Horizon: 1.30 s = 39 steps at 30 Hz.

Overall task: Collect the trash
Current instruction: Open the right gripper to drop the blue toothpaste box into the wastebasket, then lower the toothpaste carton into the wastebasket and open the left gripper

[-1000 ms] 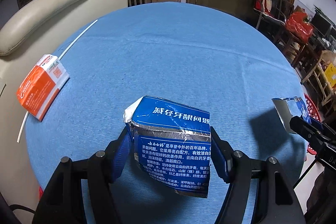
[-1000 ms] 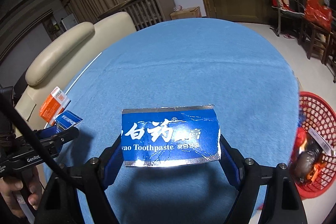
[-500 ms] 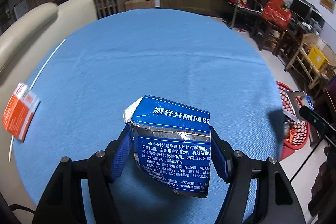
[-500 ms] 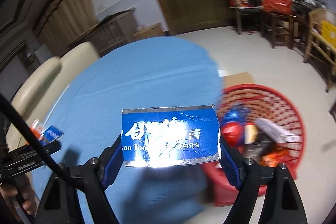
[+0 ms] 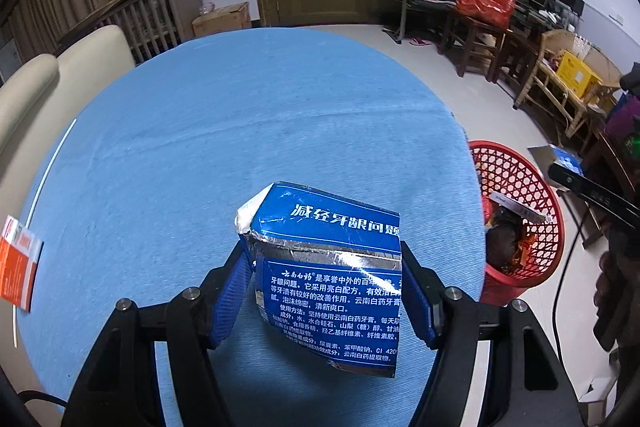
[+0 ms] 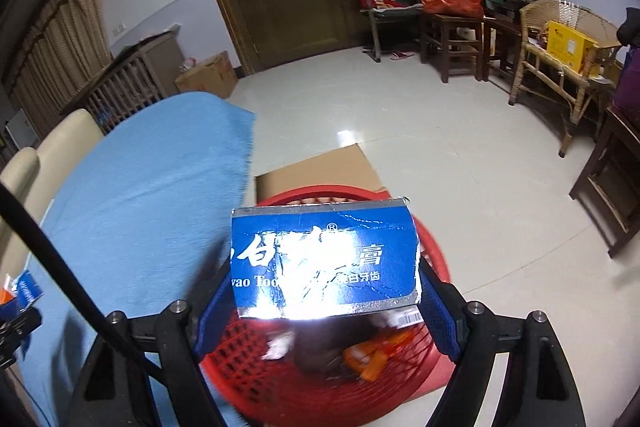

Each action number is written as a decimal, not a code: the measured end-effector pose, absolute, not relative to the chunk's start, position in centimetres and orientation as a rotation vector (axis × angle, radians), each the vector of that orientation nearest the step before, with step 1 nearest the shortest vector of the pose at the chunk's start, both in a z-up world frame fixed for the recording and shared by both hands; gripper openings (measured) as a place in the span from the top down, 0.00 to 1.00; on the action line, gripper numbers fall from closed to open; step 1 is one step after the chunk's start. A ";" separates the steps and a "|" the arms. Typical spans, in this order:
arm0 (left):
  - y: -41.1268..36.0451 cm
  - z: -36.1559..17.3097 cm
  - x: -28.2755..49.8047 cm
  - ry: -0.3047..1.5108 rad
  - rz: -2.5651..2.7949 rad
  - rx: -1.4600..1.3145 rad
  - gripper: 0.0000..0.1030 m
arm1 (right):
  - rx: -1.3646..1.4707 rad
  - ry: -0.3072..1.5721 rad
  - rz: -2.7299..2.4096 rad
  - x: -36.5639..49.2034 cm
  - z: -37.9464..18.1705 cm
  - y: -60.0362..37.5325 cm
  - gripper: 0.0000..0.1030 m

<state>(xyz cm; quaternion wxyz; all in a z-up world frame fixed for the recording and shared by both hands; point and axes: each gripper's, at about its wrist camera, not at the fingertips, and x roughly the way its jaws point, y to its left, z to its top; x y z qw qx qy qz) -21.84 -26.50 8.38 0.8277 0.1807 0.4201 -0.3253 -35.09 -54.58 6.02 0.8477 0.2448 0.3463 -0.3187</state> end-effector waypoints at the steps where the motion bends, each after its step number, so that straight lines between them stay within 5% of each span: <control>1: -26.8 8.4 -21.9 0.891 -0.694 0.388 0.31 | 0.518 0.738 -0.671 -34.9 5.8 -55.1 0.18; 11: -29.2 7.9 -22.7 0.899 -0.718 0.426 0.31 | 0.479 0.857 -0.652 -32.6 3.2 -56.3 0.11; 39: -41.7 7.6 -29.9 0.896 -0.975 0.552 0.31 | 0.649 0.516 -0.768 -46.5 10.4 -55.3 0.06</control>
